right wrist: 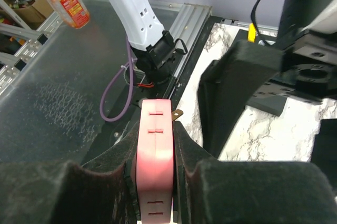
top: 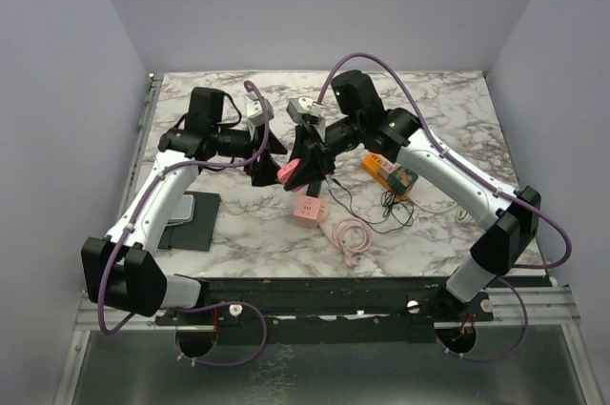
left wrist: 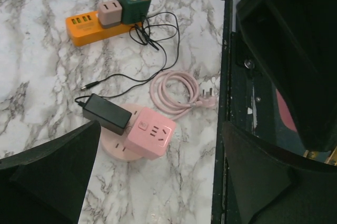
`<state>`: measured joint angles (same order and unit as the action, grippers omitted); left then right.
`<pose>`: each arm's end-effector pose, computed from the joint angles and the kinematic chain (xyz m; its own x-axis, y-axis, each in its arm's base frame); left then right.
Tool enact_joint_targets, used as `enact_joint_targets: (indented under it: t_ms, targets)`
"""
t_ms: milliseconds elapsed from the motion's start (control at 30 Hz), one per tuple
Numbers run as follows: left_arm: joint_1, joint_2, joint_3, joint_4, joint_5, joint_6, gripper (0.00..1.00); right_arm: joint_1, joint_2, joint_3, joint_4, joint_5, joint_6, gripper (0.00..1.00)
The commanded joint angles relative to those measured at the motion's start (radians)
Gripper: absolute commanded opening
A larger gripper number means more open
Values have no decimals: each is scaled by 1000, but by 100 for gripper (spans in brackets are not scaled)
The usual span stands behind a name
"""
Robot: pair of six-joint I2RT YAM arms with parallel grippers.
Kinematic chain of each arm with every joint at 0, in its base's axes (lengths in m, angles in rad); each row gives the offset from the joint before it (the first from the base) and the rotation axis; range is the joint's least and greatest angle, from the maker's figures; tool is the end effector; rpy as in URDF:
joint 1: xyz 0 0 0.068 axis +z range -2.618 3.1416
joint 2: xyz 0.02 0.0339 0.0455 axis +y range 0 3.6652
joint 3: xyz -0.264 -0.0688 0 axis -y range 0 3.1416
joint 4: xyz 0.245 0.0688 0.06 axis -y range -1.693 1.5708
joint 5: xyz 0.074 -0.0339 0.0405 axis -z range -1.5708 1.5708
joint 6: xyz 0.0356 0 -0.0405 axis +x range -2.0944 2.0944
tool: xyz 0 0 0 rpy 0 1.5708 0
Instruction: Insert the plug
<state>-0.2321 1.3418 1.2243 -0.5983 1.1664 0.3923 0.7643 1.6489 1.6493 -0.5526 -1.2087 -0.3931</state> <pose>0.2619 -0.0955 0.3437 -0.2974 0.2249 -0.9279 0.9516 0.1487 -0.2690 0.2363 0.2727 0.3914 -0.0357 -0.2222 -0.9743 -0.9024 -0.4118 0.1270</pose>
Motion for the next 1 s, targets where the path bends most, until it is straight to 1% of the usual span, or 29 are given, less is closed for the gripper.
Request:
enact_joint_targets:
  t_ms: [0,367,967]
  targets:
    - [-35,-20,4,-147,64,115,99,2,9,-3,69,-15,34,1]
    - [-50,-23,19,-213,43,186,99,1,26,-17,65,56,43,1]
    - [-69,-20,39,-274,34,253,99,4,16,-39,78,89,56,1]
